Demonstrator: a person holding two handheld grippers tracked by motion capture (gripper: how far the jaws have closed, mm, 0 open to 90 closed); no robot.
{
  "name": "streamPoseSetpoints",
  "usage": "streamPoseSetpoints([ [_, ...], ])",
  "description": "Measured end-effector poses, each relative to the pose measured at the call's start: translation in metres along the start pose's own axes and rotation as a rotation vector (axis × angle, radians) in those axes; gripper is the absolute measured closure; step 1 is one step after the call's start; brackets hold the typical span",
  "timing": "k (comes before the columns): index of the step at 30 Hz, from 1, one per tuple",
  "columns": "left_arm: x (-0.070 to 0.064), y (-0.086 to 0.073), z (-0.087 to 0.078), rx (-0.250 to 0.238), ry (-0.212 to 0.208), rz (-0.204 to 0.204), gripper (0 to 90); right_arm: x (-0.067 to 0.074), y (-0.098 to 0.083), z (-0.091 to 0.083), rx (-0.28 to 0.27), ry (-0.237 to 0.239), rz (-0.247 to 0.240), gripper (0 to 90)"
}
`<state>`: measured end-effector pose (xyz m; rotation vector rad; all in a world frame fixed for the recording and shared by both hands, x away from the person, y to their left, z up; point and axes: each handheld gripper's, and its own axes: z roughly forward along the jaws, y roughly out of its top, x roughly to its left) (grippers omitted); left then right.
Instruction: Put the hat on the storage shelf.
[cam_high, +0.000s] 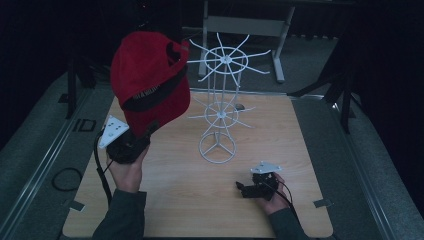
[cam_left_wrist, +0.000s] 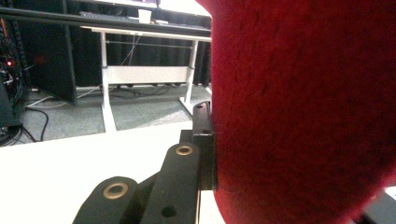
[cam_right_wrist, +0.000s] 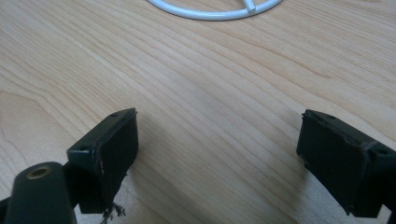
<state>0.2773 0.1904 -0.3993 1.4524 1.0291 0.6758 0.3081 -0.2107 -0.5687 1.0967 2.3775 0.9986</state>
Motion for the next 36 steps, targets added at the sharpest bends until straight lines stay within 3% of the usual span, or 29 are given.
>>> streamPoseSetpoints([
  [36, -0.001, -0.024, 0.008, 0.048, -0.014, -0.02, 84.8, 0.0, 0.0, 0.0, -0.002, 0.0, -0.001, 12.5],
])
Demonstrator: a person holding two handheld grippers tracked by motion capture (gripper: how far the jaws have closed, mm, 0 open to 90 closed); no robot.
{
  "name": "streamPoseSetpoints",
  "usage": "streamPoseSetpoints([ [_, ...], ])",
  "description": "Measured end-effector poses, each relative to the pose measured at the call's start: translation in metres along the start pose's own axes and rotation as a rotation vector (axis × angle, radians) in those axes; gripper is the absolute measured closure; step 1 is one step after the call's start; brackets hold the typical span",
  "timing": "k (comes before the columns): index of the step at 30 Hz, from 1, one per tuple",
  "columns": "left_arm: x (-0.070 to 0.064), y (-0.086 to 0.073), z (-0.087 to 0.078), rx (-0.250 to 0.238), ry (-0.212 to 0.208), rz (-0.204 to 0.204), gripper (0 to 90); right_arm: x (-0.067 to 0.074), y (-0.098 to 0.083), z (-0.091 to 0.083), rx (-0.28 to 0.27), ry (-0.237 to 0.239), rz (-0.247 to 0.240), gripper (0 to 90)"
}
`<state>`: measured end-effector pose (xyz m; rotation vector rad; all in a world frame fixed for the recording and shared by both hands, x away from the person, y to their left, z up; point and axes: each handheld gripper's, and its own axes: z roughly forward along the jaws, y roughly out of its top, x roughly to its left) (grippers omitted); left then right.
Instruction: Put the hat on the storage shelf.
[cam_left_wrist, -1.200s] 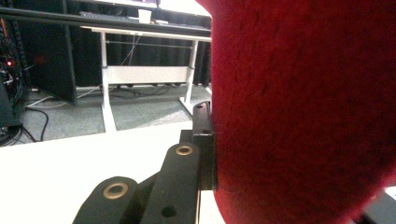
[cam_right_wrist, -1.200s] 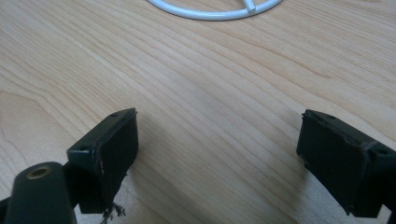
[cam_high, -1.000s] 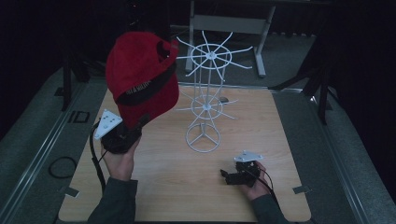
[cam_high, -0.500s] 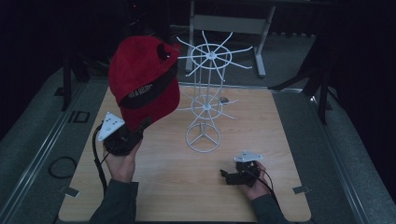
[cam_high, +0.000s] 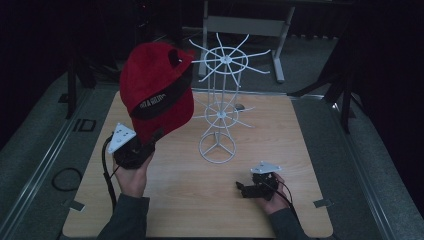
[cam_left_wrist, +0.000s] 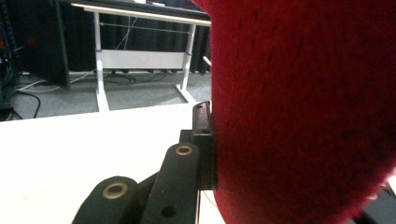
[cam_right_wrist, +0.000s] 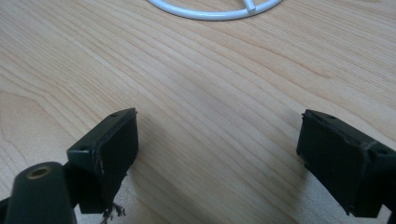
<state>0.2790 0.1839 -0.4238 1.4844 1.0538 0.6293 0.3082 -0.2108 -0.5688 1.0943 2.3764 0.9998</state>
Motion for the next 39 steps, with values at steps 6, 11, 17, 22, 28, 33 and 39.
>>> streamPoseSetpoints([
  [6, 0.001, -0.005, 0.002, 0.009, 0.002, -0.01, 84.7, 0.0, 0.0, 0.0, 0.0, 0.0, 0.0, 12.5],
  [11, 0.001, -0.009, 0.004, 0.022, 0.003, -0.012, 84.6, 0.0, 0.0, 0.0, 0.0, 0.0, 0.0, 12.5],
  [17, -0.001, -0.013, 0.007, 0.036, 0.004, -0.008, 84.5, 0.0, 0.0, 0.0, -0.001, 0.0, 0.0, 12.6],
  [22, -0.004, -0.016, 0.011, 0.052, -0.001, 0.001, 84.5, 0.0, 0.0, 0.0, -0.001, 0.0, 0.0, 12.6],
  [28, -0.005, -0.022, 0.016, 0.069, -0.005, 0.0, 84.4, 0.0, 0.0, 0.0, 0.0, -0.001, 0.0, 12.5],
  [33, -0.006, -0.027, 0.019, 0.086, -0.007, -0.001, 84.4, 0.0, 0.0, 0.0, 0.0, 0.0, -0.001, 12.5],
  [39, -0.006, -0.032, 0.023, 0.106, -0.012, -0.001, 84.2, 0.0, 0.0, 0.0, -0.001, -0.001, -0.001, 12.5],
])
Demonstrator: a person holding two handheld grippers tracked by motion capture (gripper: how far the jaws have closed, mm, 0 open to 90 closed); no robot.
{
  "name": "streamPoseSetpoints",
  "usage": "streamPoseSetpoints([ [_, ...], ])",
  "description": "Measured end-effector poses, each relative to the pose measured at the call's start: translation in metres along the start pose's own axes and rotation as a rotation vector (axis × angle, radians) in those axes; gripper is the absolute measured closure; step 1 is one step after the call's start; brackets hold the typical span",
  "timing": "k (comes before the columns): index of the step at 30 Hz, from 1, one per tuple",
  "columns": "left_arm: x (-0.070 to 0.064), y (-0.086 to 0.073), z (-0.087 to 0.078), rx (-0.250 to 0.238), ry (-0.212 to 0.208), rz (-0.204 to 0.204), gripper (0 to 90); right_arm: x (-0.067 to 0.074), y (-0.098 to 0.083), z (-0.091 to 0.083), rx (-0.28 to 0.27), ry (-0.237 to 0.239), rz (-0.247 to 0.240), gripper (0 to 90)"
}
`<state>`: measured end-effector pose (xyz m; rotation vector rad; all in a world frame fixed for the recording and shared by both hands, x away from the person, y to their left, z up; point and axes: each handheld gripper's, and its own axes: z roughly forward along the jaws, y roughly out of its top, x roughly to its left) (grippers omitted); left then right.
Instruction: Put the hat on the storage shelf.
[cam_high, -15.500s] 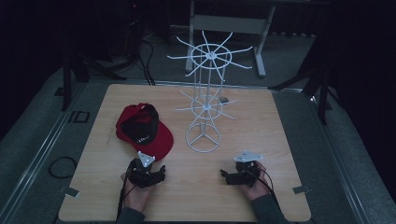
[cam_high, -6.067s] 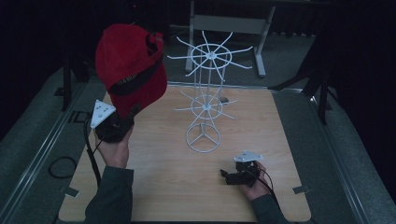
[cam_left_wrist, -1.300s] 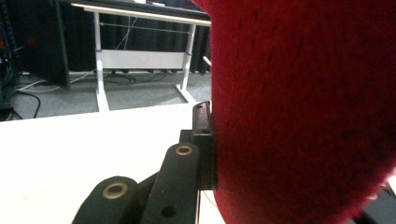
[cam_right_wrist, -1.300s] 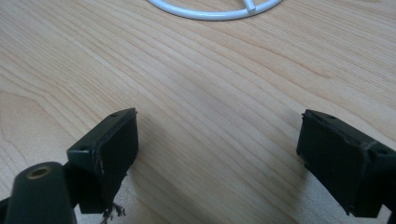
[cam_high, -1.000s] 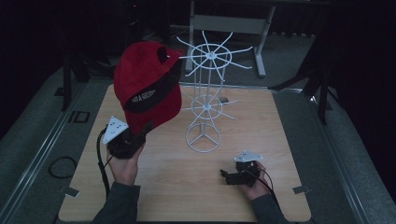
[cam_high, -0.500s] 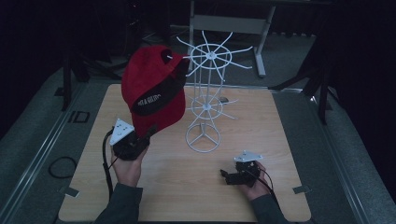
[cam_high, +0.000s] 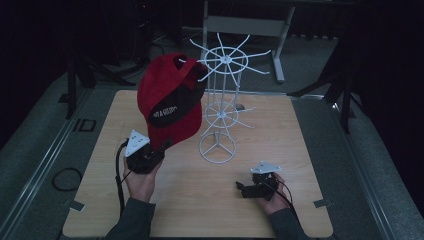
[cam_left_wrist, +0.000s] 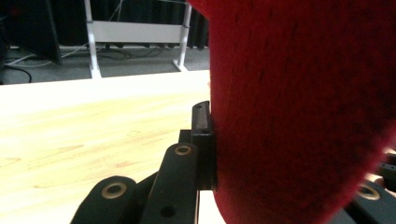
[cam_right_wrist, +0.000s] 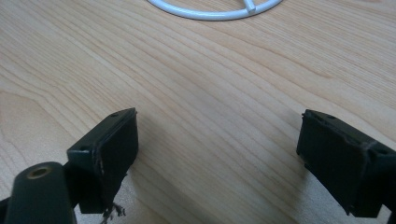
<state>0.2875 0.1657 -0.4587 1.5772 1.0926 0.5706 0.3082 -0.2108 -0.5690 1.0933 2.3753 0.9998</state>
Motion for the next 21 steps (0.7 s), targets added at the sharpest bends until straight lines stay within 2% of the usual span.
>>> streamPoseSetpoints([
  [7, -0.004, -0.005, 0.006, 0.02, -0.014, 0.019, 83.7, 0.0, 0.0, 0.0, 0.001, 0.001, 0.0, 12.5],
  [21, -0.002, -0.012, 0.01, 0.05, -0.016, 0.021, 82.9, 0.0, 0.0, 0.0, 0.001, 0.001, 0.001, 12.6],
])
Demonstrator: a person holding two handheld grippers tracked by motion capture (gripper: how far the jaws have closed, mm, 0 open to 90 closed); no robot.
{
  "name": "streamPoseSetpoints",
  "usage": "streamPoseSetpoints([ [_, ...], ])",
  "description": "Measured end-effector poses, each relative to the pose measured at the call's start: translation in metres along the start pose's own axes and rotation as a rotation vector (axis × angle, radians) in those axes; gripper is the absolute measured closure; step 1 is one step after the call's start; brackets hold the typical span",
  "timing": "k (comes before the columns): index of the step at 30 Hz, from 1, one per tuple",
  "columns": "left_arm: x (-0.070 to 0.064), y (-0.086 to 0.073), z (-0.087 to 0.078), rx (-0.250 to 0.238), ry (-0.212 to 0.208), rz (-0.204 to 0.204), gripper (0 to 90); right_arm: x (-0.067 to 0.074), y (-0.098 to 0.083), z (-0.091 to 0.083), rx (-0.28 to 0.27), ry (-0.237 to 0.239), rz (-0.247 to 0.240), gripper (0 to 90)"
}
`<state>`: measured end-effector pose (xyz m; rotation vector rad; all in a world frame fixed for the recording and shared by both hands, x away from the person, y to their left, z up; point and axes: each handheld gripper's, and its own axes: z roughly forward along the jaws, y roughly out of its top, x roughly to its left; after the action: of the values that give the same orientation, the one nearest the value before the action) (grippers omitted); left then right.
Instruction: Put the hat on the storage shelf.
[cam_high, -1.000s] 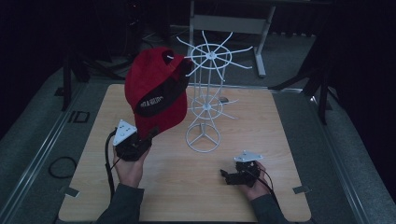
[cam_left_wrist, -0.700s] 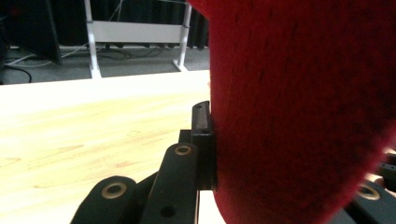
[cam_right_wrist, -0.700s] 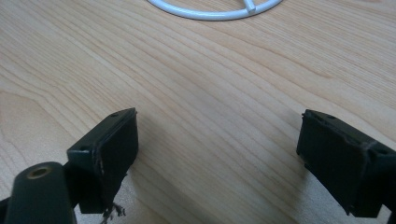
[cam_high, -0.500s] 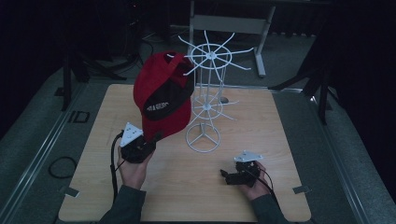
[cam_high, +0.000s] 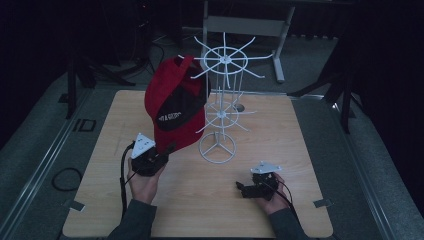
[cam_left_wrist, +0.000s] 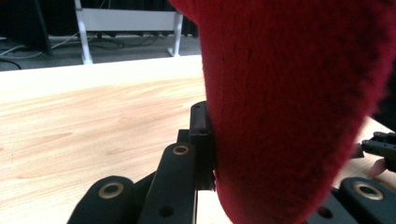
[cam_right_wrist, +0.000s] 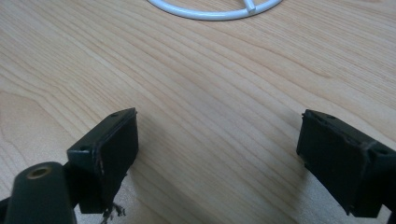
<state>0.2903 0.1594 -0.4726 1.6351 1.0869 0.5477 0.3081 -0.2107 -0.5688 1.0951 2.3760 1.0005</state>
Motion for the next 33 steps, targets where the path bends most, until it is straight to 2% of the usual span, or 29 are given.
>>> streamPoseSetpoints([
  [7, -0.001, -0.002, 0.003, 0.019, 0.002, 0.012, 81.0, 0.0, 0.0, 0.0, 0.0, 0.0, 0.0, 12.5],
  [10, -0.002, -0.002, 0.003, 0.023, -0.008, 0.017, 74.0, 0.0, 0.0, 0.0, 0.0, 0.0, 0.0, 12.5],
  [14, -0.001, -0.002, 0.004, 0.029, -0.005, 0.002, 59.4, 0.0, 0.0, 0.0, 0.0, 0.0, 0.0, 12.5],
  [24, 0.014, -0.005, -0.001, 0.018, 0.032, -0.066, 48.7, 0.0, 0.0, 0.0, 0.001, 0.0, 0.001, 12.6],
  [30, 0.019, -0.005, -0.008, 0.01, 0.029, -0.065, 45.9, 0.0, 0.0, 0.0, 0.001, 0.001, 0.001, 12.6],
  [33, 0.024, -0.004, -0.015, 0.002, 0.011, -0.069, 43.4, 0.0, 0.0, 0.0, 0.001, 0.0, 0.0, 12.6],
])
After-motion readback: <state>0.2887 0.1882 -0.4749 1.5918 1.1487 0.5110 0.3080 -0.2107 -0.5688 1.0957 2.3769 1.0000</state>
